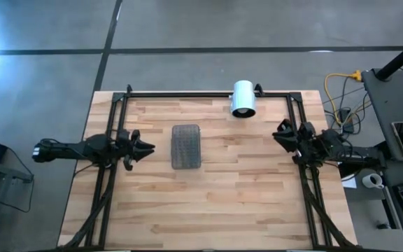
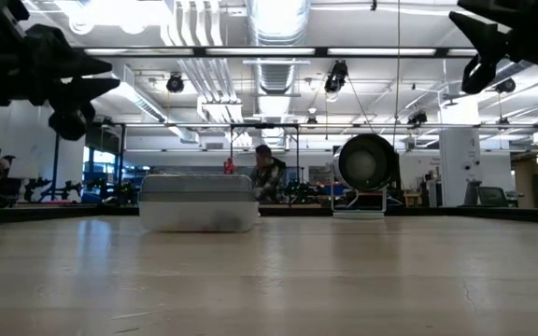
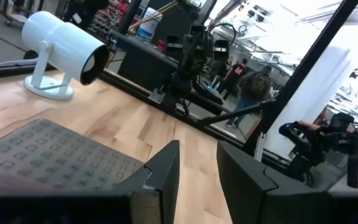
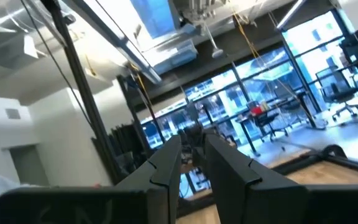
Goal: Pick & place school supplies into a supply box
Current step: Return to Home Position
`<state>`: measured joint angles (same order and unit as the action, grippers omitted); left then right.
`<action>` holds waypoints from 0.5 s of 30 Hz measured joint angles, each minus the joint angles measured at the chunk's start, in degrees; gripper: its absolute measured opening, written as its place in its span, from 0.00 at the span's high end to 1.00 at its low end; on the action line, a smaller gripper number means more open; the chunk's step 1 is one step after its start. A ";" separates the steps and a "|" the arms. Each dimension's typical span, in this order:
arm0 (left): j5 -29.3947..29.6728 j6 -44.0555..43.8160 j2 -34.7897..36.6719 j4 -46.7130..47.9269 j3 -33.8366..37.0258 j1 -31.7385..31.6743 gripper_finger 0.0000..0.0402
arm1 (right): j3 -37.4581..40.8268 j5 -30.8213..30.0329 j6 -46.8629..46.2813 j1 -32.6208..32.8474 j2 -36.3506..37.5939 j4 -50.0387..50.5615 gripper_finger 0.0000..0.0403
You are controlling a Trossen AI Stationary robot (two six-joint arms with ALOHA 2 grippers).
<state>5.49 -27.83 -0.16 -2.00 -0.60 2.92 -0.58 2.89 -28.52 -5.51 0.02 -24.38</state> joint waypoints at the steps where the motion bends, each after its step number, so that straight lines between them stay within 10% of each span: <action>1: 0.02 0.00 0.00 0.00 0.00 0.00 0.77 | 0.02 -0.03 0.01 0.01 -0.02 -0.35 0.83; 15: 0.21 0.04 -4.56 -0.15 -0.02 0.00 0.77 | 0.02 0.03 0.01 3.97 -0.01 0.21 0.83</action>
<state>5.70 -27.79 -4.72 -2.15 -0.62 2.92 -0.56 2.92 -28.51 -1.54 0.01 -24.17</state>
